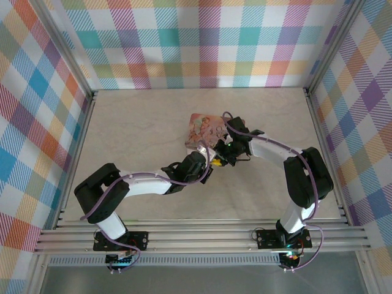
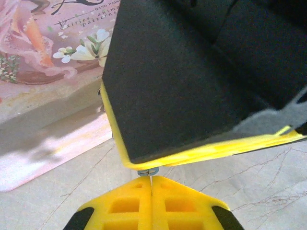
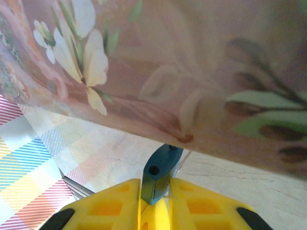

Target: Unlock a padlock with a key

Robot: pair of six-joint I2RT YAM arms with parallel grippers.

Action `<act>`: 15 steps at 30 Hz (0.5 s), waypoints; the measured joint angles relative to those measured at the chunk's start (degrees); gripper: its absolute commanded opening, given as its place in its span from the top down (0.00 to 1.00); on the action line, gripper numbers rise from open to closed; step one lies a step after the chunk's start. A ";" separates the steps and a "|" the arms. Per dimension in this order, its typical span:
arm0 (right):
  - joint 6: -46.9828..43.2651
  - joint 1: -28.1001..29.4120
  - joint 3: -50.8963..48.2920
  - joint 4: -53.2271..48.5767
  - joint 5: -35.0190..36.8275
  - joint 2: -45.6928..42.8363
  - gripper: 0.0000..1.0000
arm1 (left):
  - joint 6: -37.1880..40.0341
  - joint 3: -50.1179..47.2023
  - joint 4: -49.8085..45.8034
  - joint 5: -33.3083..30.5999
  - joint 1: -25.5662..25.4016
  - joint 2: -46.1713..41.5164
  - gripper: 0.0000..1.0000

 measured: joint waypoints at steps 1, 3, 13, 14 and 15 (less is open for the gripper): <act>0.00 0.00 0.00 0.00 -0.02 0.02 0.84 | 0.00 0.00 -0.11 -0.02 0.00 -0.02 1.00; 0.00 0.00 -0.09 0.13 -0.02 0.00 0.87 | 0.00 0.00 -0.15 -0.04 0.00 -0.02 1.00; 0.24 0.00 -1.09 2.16 -0.20 -0.35 0.56 | 0.42 0.00 -0.11 -0.04 -0.31 -0.24 1.00; 0.24 0.00 -1.14 2.21 -0.07 -0.35 0.56 | 0.44 0.00 -0.09 -0.02 -0.42 -0.24 1.00; 0.26 0.00 -1.16 2.27 0.09 -0.35 0.57 | 0.44 0.00 -0.07 -0.04 -0.46 -0.24 1.00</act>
